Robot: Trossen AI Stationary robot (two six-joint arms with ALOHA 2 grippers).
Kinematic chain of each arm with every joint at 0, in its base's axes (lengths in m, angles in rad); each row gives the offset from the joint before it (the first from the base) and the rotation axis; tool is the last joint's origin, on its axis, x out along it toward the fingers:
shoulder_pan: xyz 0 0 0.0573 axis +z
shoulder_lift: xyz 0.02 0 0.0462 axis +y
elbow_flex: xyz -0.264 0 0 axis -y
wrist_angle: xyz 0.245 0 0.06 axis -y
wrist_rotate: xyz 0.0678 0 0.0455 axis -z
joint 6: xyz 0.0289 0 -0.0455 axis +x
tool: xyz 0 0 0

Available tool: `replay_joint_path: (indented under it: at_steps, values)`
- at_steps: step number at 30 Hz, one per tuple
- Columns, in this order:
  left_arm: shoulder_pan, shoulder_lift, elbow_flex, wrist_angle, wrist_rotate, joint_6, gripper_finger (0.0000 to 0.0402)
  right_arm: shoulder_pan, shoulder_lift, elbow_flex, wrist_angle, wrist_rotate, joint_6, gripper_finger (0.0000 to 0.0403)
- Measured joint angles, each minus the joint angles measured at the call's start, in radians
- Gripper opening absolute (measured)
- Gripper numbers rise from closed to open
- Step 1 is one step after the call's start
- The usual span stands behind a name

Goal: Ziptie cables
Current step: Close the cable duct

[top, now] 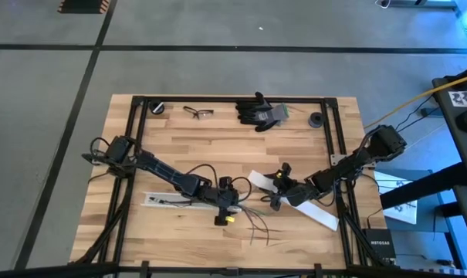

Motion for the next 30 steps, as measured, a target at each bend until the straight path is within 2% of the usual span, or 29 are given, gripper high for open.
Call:
replay_joint_path:
  at_steps: [4, 8, 11, 15, 23, 30]
  values:
    - [0.0, 0.031, -0.001, 0.054, -0.003, 0.005, 0.0277, 0.0, 0.0, 0.0, 0.0, 0.002, 0.001, 0.0227]
    - [0.0, 0.031, 0.001, 0.068, -0.01, 0.001, 0.0249, 0.0, 0.0, 0.001, 0.01, -0.029, 0.002, 0.0227]
    - [0.0, 0.031, 0.001, 0.069, -0.011, 0.004, 0.0227, 0.0, 0.0, 0.014, 0.016, -0.081, -0.009, 0.0227]
    - [0.004, 0.031, 0.002, 0.069, -0.012, 0.005, 0.021, 0.003, 0.0, 0.062, 0.009, -0.203, -0.061, 0.0227]
    - [0.005, 0.031, 0.002, 0.065, -0.013, 0.006, 0.0217, 0.004, 0.019, 0.159, -0.108, -0.349, -0.089, 0.0226]
    - [0.005, 0.03, 0.002, 0.064, -0.013, 0.008, 0.0215, 0.003, 0.109, 0.228, -0.113, -0.379, -0.149, 0.0226]
